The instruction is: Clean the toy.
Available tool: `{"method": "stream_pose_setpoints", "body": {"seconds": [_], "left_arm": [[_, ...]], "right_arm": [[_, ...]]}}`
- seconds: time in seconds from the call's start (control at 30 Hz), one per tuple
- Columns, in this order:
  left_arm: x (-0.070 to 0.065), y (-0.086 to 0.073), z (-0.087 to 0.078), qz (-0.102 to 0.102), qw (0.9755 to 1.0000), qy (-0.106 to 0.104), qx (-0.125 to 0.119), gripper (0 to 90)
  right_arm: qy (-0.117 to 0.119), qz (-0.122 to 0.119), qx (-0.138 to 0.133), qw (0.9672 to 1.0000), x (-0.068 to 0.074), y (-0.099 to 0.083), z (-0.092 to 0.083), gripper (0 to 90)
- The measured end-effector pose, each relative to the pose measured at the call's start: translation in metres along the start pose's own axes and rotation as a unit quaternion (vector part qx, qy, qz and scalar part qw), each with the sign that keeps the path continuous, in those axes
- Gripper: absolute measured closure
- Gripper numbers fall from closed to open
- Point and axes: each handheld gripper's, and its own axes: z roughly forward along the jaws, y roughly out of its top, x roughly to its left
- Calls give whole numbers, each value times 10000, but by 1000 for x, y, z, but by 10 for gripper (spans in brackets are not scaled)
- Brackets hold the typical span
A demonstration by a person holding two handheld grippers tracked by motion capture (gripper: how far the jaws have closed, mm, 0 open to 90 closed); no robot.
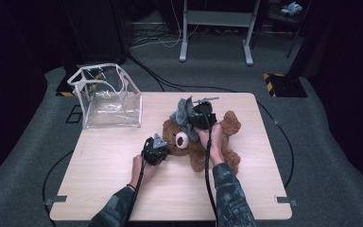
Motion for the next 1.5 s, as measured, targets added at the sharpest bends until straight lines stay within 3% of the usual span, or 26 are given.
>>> {"method": "stream_pose_setpoints", "body": {"seconds": [0.1, 0.23, 0.3, 0.37, 0.47, 0.53, 0.6, 0.7, 0.8, 0.9, 0.97, 1.03, 1.13, 1.2, 1.33, 1.5], "left_arm": [[0, 0, 0, -11, 10000, -5, 3, 802], [0, 0, 0, 3, 10000, -6, 4, 801], [0, 0, 0, -6, 10000, -3, -1, 801], [0, 0, 0, -22, 10000, 17, -35, 801], [-1, 0, 0, -21, 10000, 22, -33, 801], [-1, 0, 1, -14, 10000, 39, -39, 801], [-1, 0, 1, -13, 10000, 38, -37, 801], [-1, 0, 1, -2, 10000, 55, -28, 801], [-1, 0, 0, -9, 10000, 47, -19, 801], [-1, 0, 0, -4, 10000, 17, -8, 801], [-1, 0, 0, -4, 10000, 19, -13, 801], [-1, 0, 0, -13, 10000, 15, -20, 801], [-1, 0, 0, 10, 10000, 34, -8, 800], [-1, 0, 0, 12, 10000, 30, 1, 801], [-1, 0, 0, 28, 10000, 40, 2, 801], [-2, 0, 0, 42, 10000, 76, -5, 801]], "right_arm": [[-44, -173, -92, 9998, -4, 2, -8, 802], [-647, 117, -104, 9978, -18, 3, -22, 802], [-1084, 133, -33, 9940, -29, 2, -28, 801], [-1284, 235, 60, 9914, -39, -1, -28, 801], [-1273, 345, 159, 9911, -44, -4, -23, 801], [-1209, 278, 202, 9921, -37, -4, -17, 801], [-894, 181, 174, 9957, -29, -3, -11, 801], [-552, 11, 206, 9983, -14, -1, -2, 802], [-302, -90, 228, 9992, -3, 0, 4, 802], [178, -80, 181, 9996, -3, 1, 0, 803], [103, -72, 116, 9999, -7, 1, -9, 802], [-267, -65, 15, 9996, -13, 1, -18, 802], [-996, 38, 15, 9950, -25, 0, -29, 801], [-1281, 103, 51, 9917, -34, -2, -31, 801], [-1341, 151, 215, 9906, -38, -5, -22, 799], [-838, -52, 240, 9962, -20, -2, -6, 799]]}}
